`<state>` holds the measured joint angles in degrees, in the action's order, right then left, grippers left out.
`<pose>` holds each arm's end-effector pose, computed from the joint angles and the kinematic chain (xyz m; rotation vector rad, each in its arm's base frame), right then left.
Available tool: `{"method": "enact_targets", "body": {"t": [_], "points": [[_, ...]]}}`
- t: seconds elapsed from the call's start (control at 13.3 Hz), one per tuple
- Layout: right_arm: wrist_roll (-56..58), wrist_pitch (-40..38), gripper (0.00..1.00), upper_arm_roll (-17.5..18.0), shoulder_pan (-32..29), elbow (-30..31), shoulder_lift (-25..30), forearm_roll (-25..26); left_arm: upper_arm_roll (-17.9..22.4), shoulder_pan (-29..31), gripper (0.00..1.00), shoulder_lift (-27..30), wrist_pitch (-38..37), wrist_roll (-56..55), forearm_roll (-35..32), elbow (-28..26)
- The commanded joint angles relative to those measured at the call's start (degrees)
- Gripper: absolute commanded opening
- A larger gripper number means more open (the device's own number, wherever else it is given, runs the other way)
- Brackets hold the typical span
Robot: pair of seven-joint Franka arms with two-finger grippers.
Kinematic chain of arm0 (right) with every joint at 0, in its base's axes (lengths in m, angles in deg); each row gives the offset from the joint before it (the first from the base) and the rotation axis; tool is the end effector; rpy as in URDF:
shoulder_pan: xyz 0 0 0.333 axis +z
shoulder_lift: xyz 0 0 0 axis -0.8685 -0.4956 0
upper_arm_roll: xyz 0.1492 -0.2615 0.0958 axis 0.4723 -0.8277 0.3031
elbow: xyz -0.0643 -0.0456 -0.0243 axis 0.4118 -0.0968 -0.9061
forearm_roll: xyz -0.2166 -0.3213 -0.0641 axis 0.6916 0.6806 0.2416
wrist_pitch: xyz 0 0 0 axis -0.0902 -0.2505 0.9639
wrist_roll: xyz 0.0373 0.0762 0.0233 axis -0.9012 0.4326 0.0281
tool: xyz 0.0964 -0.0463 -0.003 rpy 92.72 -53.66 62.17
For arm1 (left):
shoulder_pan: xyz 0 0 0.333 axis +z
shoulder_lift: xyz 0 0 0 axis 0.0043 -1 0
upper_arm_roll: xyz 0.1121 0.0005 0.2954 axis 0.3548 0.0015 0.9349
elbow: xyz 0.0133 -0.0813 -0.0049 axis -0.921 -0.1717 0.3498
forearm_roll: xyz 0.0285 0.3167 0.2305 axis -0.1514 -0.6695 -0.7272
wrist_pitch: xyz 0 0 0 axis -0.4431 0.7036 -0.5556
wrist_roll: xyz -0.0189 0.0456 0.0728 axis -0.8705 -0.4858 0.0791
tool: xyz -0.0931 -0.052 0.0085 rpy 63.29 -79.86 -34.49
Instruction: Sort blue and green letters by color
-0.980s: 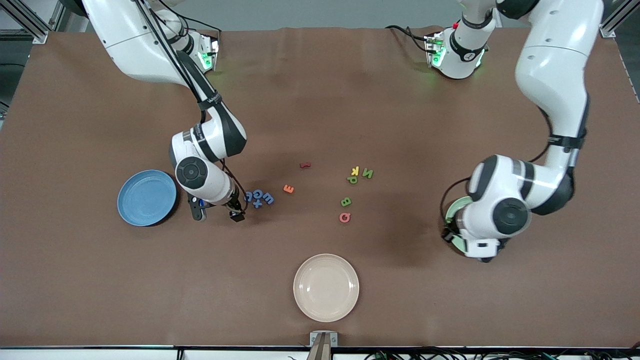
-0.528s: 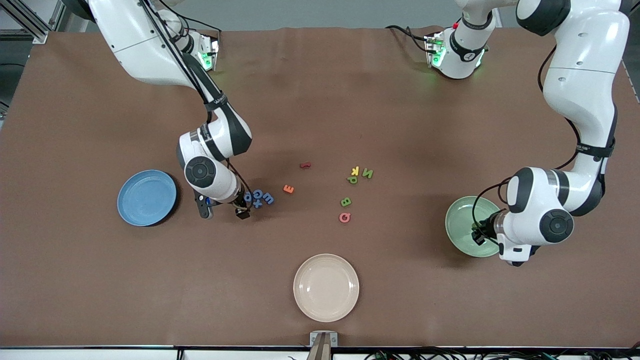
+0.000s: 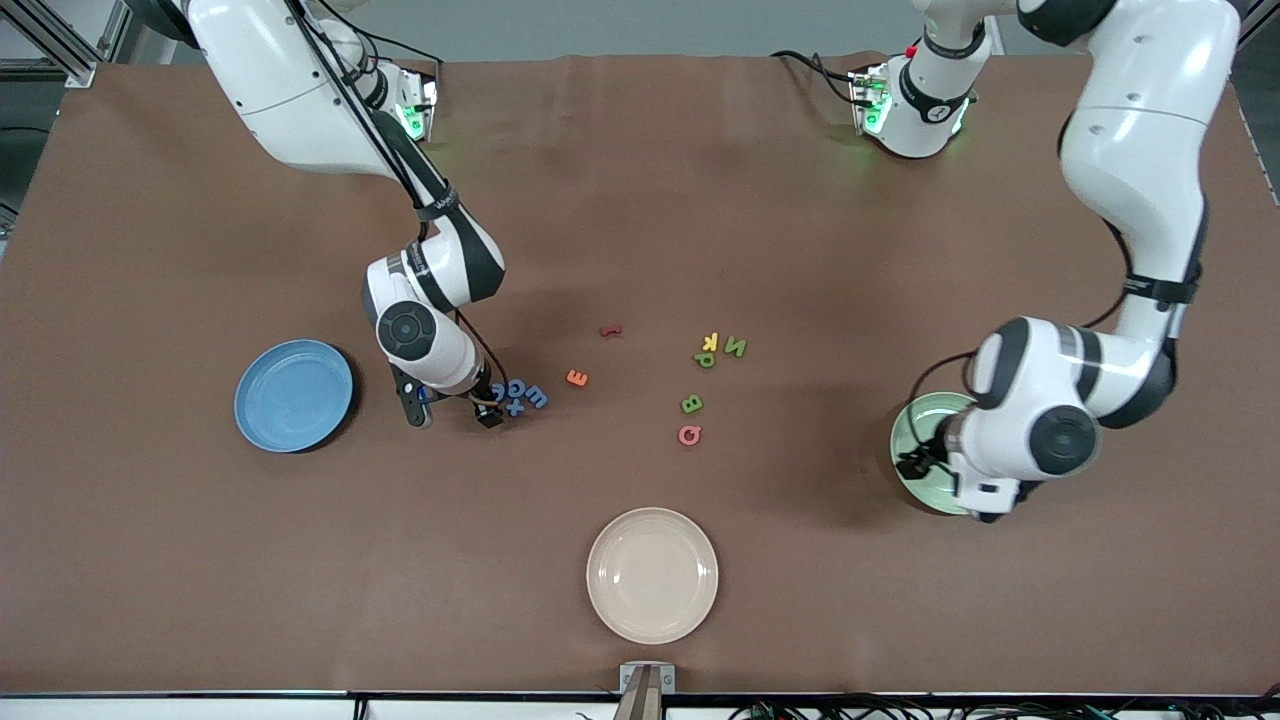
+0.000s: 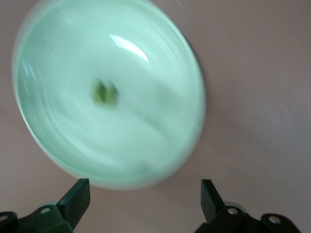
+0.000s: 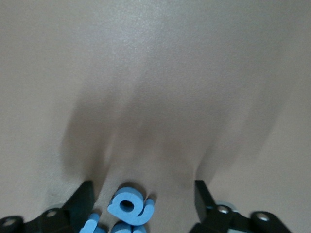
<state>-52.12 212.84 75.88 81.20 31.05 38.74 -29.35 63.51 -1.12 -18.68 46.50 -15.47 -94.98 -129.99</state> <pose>0.5553 0.2559 0.1704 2.5895 -1.7343 -0.1265 0.6628 -0.1693 0.2508 -2.8604 -0.9904 0.2802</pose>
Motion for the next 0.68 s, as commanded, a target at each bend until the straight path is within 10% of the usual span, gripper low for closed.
{"method": "enact_targets", "body": {"t": [0.0, 0.6], "points": [[0.10, 0.05, 0.78, -0.05, 0.45, 1.12, 0.66, -1.06, -0.91, -9.98, 0.99, 1.49, 0.77, -12.73, 0.02, -2.38], [0.19, 0.23, 0.78, 0.03, 1.07, 0.41, 0.40, -1.85, -5.93, -14.33, 0.95, 6.76, 20.80, -48.07, 1.00, -22.68]]}}
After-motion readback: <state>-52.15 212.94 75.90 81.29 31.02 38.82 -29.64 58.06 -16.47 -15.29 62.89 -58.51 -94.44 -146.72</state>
